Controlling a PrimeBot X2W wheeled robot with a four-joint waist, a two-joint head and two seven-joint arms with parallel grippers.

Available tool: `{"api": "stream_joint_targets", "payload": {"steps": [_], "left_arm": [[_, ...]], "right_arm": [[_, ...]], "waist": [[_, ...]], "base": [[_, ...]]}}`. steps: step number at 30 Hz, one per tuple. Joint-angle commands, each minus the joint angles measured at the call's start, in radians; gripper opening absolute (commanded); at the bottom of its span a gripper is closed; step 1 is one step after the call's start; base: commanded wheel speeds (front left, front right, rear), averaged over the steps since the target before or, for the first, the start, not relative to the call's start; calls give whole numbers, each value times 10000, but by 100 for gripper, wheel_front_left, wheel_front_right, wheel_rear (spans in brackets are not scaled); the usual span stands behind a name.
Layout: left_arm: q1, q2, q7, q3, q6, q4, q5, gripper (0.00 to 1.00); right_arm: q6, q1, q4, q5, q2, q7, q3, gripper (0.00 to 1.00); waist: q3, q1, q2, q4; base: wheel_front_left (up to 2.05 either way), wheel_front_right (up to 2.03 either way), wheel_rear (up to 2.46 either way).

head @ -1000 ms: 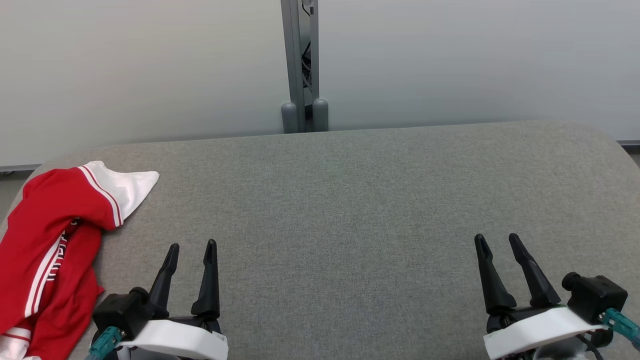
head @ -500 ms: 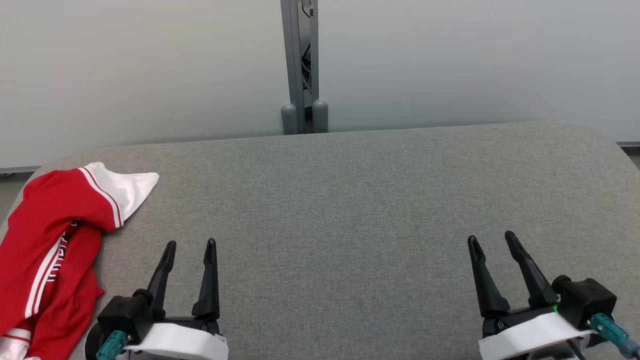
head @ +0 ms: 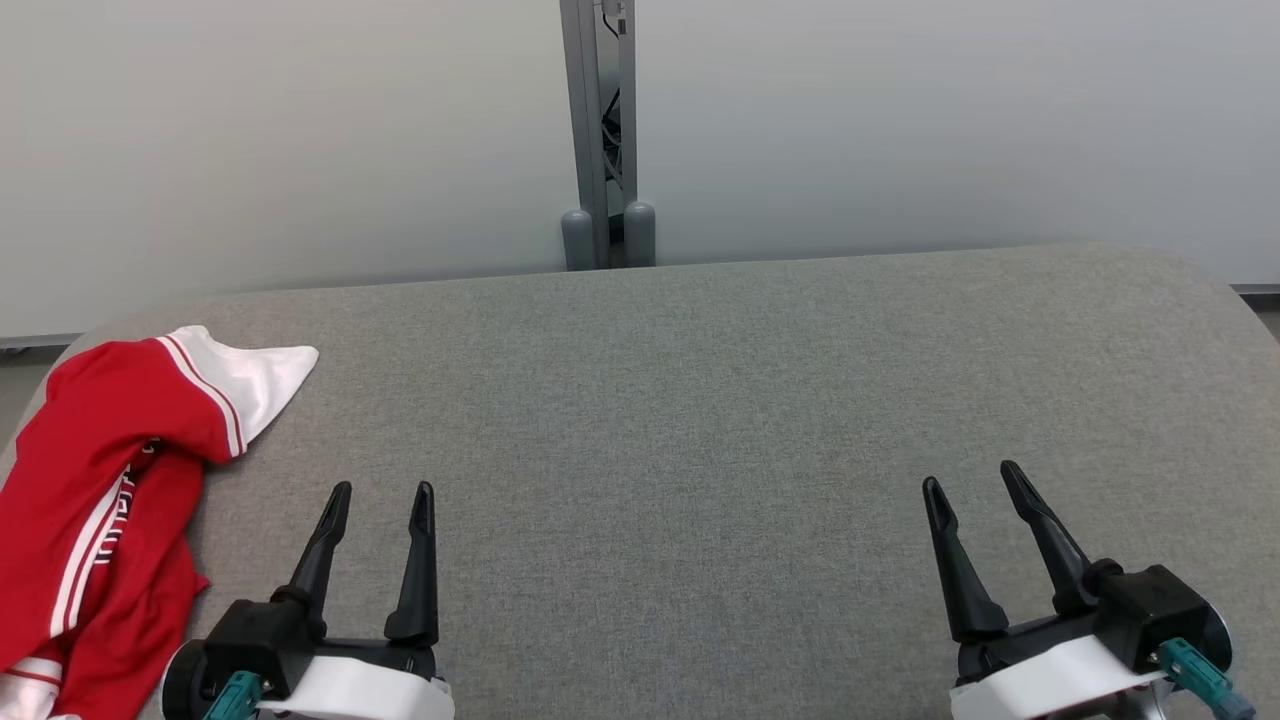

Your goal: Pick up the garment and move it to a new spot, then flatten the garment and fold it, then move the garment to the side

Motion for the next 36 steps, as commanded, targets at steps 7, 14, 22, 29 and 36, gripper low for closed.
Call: {"api": "stream_joint_targets", "payload": {"steps": [7,14,22,29,36], "left_arm": [[104,65,-156,72,-86,-63,747,100],[164,67,-224,98,-122,-45,908,100],[148,65,-215,113,-168,-19,936,100],[149,65,-215,174,-204,17,976,100],[162,67,-215,161,-161,71,951,100]], "right_arm": [[18,78,-18,-670,-92,-250,116,100],[10,113,47,-840,-95,-308,88,100],[10,94,110,-751,-92,-307,23,100],[10,76,145,-574,-90,-307,-70,100],[10,156,89,-371,-84,-299,-80,100]], "waist": [[1,-1,0,-15],[-3,-1,0,-40],[55,-1,0,-67],[72,-1,0,-124],[80,-1,0,72]], "base": [[0,0,0],[0,0,0],[0,0,0],[0,0,0],[0,0,0]]}}
